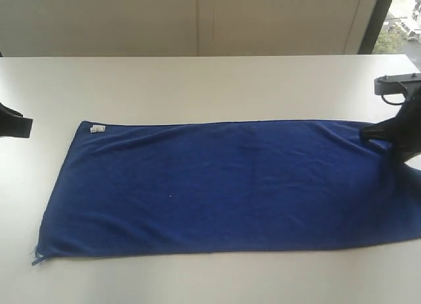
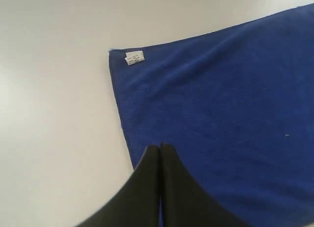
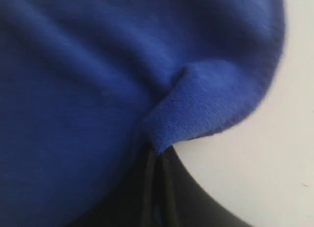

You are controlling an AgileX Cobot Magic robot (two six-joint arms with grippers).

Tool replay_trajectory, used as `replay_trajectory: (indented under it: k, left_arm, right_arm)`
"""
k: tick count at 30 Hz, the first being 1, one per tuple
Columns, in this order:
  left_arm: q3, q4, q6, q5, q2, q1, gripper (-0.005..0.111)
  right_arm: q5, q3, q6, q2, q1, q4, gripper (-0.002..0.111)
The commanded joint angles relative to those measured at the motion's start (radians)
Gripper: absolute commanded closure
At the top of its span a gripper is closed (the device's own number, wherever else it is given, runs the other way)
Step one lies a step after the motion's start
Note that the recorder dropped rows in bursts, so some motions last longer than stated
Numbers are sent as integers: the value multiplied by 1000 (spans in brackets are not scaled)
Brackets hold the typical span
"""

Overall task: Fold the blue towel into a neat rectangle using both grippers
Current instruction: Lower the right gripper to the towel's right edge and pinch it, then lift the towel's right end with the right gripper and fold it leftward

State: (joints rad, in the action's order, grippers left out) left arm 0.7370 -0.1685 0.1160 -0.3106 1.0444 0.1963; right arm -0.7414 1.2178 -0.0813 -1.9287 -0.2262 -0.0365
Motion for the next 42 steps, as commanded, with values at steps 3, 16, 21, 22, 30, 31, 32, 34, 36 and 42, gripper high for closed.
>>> replay_trajectory:
  k: [3,16,21,22,30,31,32,34,36,42]
  left_arm:
    - [-7,-33,4,0,-8,6,107]
    - [6,-33,4,-31,-8,6,107]
    - [6,-33,4,-39,-8,6,107]
    - [6,-33,4,-39,-8,6,107]
    - [6,-33,4,-41,-8,6,107]
    - [6,-33,4,-41,-8,6,107]
    - [6,-33,4,-41,-8,6,107]
    - [6,-33,4,-41,-8,6,107]
    - [6,-33,4,-41,-8,6,107]
    - [6,-33,4,-41,-8,6,107]
  right_arm:
    - [-3,7,-154,47,118,230,108]
    - [50,141,-155,51,525,385,108]
    - [107,228,-151,51,658,429,108]
    - [116,252,-143,47,682,431,108]
    - [107,420,-96,-46,802,438,108]
    - [107,440,-94,-63,812,440,108]
    - [107,460,-88,-80,821,448,108]
    - [107,494,-70,-109,836,454,108]
    - [107,531,-68,-141,848,465,108]
    - [109,599,-89,-210,871,506,108]
